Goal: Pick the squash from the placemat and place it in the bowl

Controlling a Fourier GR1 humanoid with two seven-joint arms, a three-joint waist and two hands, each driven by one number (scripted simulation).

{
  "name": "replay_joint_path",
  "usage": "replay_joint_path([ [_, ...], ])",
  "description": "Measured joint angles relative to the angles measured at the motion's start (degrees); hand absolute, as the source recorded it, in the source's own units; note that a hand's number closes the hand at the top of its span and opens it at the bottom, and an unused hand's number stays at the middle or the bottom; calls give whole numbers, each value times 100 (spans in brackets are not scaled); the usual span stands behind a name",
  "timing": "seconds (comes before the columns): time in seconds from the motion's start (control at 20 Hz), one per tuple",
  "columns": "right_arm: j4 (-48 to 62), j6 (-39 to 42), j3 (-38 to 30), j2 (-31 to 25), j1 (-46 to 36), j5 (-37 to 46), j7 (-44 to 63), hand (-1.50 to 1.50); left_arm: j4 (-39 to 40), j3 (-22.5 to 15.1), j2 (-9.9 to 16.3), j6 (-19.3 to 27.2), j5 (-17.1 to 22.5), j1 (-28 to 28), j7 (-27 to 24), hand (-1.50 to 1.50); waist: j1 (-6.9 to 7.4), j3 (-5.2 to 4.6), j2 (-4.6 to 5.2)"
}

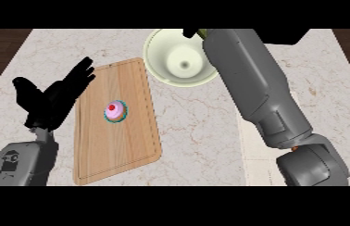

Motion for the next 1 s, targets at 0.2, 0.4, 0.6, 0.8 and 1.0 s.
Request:
replay_joint_path([
  [0.2, 510, -419, -404, 92, -42, -297, -286, 150, 91, -9, -7, -9, -20, -132, -39, 0, 79, 2, 50],
  [0.4, 775, -843, -951, 129, 7, -771, -546, -150, 99, -20, 10, -58, 7, -234, -3, 0, 163, 6, 89],
  [0.6, 938, -1266, -1303, 136, 54, -1062, -1070, -150, 50, -92, -55, -32, -23, -288, 23, 0, 240, 9, 122],
  [0.8, 1082, -1709, -1479, 110, 81, -1161, -1595, -150, 59, -127, -88, -39, -31, -295, 24, 0, 279, 8, 140],
  [1.0, 1225, -2209, -1532, 20, 42, -1102, -1934, -150, 124, -109, -66, -59, -38, -324, 3, 0, 288, 4, 143],
])
